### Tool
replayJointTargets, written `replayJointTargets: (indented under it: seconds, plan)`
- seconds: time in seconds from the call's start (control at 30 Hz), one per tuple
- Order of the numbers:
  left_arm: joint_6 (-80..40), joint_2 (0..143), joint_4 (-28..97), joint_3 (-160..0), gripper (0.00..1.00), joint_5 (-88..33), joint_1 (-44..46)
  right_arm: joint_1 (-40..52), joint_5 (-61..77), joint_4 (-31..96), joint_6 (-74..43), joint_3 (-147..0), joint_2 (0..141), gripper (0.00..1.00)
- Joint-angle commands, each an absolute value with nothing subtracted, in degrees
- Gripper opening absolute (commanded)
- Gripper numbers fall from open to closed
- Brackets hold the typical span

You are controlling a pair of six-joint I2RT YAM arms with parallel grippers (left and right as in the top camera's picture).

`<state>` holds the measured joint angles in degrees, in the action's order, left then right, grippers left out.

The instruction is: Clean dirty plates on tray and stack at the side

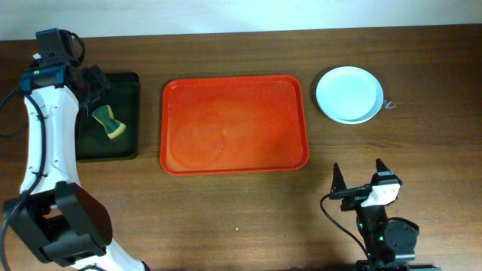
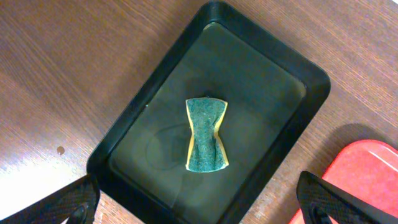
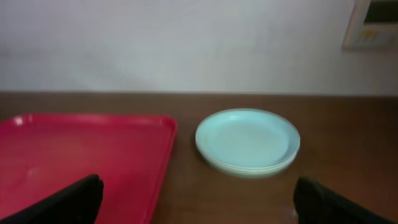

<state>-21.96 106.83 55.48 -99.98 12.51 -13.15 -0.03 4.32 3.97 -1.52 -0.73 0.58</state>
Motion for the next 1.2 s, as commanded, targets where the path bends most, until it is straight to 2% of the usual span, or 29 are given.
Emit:
replayJointTargets:
  seconds: [0.0,0.77,0.9,0.97,1.0,1.03,1.17]
  plan:
    - [-21.82,107.07,55.40,-99.90,0.99,12.91,-13.30,-0.51,3.86,4.25,-1.78,-0.32,0.19,0.99]
    - [-21.78,105.51,55.61,-99.90,0.99,12.99,-13.30,-0.49,3.86,4.23,-1.76,-0.32,0.21,0.99]
    - [-21.45,93.54,61.71,-96.14,0.99,13.17,-13.28,-0.49,3.86,4.23,-1.76,-0.32,0.21,0.99]
    - [-17.56,83.59,60.60,-84.82,0.99,13.06,-13.26,-0.49,3.86,4.23,-1.76,-0.32,0.21,0.99]
    - [-15.64,79.05,57.14,-78.50,0.99,12.86,-12.75,-0.49,3.86,4.25,-1.76,-0.32,0.21,0.99]
    - [-11.29,66.43,44.31,-62.48,0.99,9.91,-9.78,-0.49,3.86,4.23,-1.76,-0.32,0.21,0.99]
    - [-10.59,31.11,17.74,-28.25,0.99,4.29,-1.56,-0.49,3.86,4.23,-1.76,-0.32,0.21,0.99]
